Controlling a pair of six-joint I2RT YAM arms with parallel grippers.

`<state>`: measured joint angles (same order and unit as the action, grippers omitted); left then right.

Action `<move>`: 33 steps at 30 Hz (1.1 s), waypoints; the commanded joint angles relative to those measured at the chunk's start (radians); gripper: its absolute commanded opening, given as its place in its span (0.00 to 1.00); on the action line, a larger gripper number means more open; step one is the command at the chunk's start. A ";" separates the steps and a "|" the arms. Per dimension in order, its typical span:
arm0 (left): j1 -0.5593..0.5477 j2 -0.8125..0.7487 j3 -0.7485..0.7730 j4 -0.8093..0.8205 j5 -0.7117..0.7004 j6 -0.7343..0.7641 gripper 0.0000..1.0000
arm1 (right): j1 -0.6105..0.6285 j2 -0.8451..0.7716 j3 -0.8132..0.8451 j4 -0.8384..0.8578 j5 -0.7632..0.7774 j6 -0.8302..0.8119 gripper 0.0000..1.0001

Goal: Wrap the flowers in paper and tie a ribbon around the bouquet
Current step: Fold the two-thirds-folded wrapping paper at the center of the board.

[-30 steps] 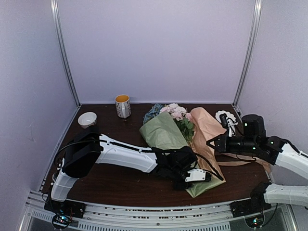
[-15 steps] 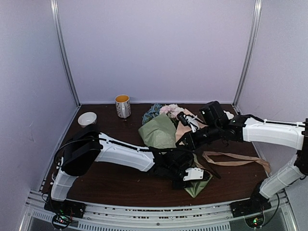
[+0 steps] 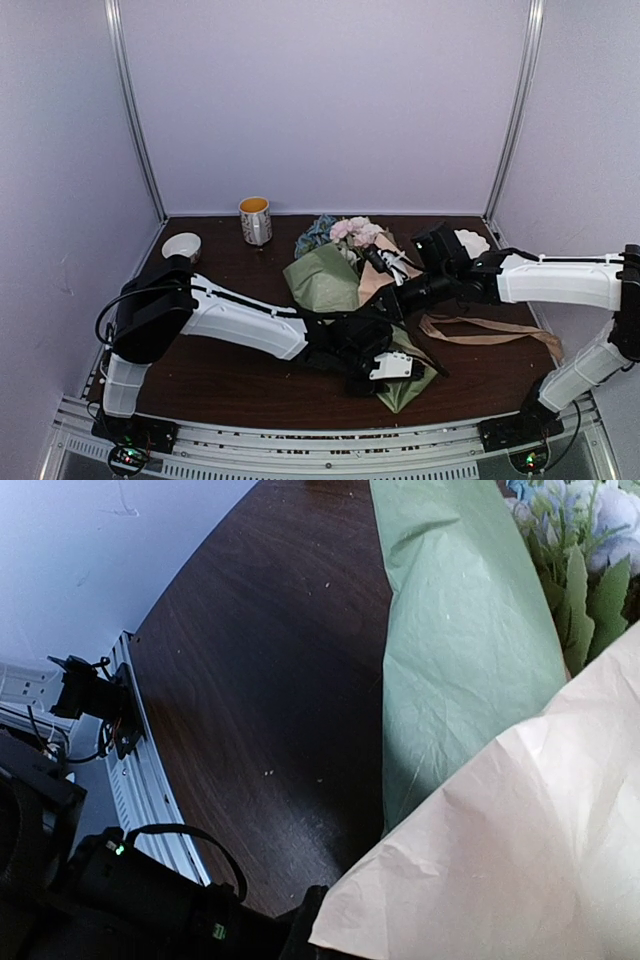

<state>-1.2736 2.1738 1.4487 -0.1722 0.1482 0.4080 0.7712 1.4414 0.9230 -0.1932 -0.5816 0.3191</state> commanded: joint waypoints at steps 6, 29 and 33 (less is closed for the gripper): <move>-0.010 0.012 -0.030 -0.061 -0.053 0.023 0.39 | 0.002 -0.085 -0.137 -0.033 0.040 0.014 0.00; 0.040 -0.318 -0.102 -0.047 0.001 -0.012 0.55 | -0.004 0.132 -0.207 0.145 0.095 0.052 0.00; 0.117 -0.448 -0.221 0.002 0.120 -0.096 0.60 | -0.004 0.168 -0.214 0.162 0.093 0.076 0.00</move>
<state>-1.2289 1.8370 1.3128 -0.2359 0.1505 0.3977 0.7719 1.5711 0.7284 -0.0692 -0.5110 0.3649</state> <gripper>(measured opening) 0.588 0.007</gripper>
